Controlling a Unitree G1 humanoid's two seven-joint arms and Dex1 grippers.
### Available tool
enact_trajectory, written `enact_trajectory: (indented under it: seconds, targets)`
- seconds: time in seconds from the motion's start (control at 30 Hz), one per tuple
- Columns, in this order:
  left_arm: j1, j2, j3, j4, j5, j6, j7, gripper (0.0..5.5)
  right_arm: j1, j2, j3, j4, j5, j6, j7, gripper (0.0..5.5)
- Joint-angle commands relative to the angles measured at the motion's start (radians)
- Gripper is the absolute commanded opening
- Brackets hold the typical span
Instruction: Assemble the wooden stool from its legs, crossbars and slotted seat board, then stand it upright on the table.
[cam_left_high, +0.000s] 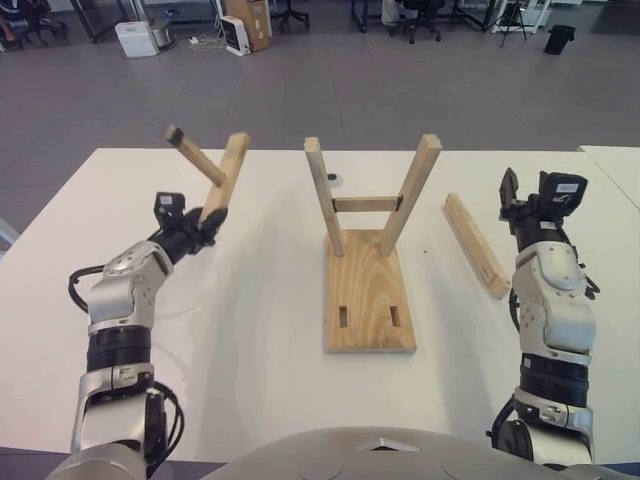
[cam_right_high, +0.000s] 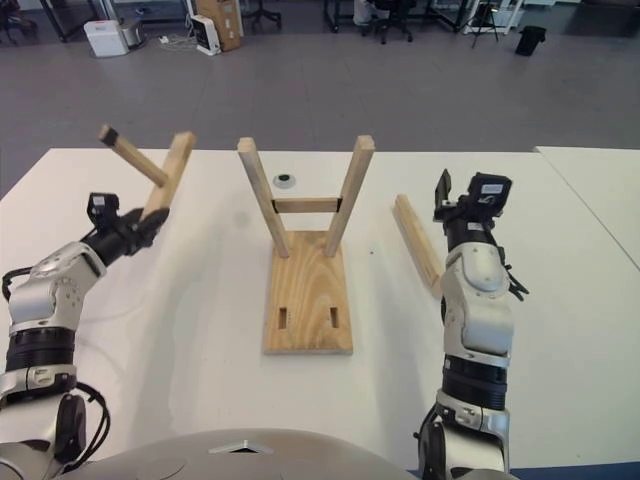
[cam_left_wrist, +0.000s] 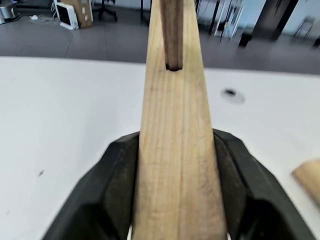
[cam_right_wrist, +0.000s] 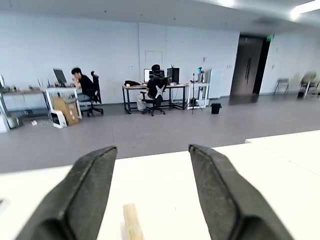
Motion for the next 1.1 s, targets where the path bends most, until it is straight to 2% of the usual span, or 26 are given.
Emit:
enact_trajectory:
  seconds: [0.03,0.2,0.33,0.43,0.47,0.73,0.87,1.1]
  targets:
    - [-0.147,-0.025,0.065,-0.037,-0.16,0.049,-0.046,2.03,-0.113,-0.008,-0.096,-0.061,0.301,0.111,0.093,2.68]
    - [-0.264,-0.025,0.034,-0.207,-0.451,0.285,-0.185,2.03,-0.262,-0.076,-0.13,-0.149,0.834,0.343,0.183,3.59]
    - [-0.289,-0.03,-0.038,-0.296,-0.606,0.443,-0.269,2.03,-0.3,-0.13,-0.093,-0.142,1.036,0.43,0.218,4.22]
    - [-0.286,-0.03,-0.099,-0.334,-0.647,0.497,-0.324,2.03,-0.327,-0.151,-0.062,-0.136,1.156,0.463,0.227,4.81]
    - [-0.284,-0.029,-0.113,-0.342,-0.651,0.506,-0.336,2.03,-0.334,-0.161,-0.055,-0.129,1.191,0.474,0.227,4.85]
    - [-0.248,0.002,-0.189,-0.358,-0.624,0.513,-0.432,2.03,-0.347,-0.223,-0.012,-0.096,1.429,0.506,0.227,4.85]
    - [-0.232,0.015,-0.208,-0.364,-0.619,0.511,-0.463,2.03,-0.335,-0.262,0.004,-0.09,1.52,0.516,0.237,4.23]
    - [-0.225,0.018,-0.241,-0.384,-0.607,0.504,-0.488,2.03,-0.321,-0.271,0.051,-0.083,1.519,0.491,0.221,2.87]
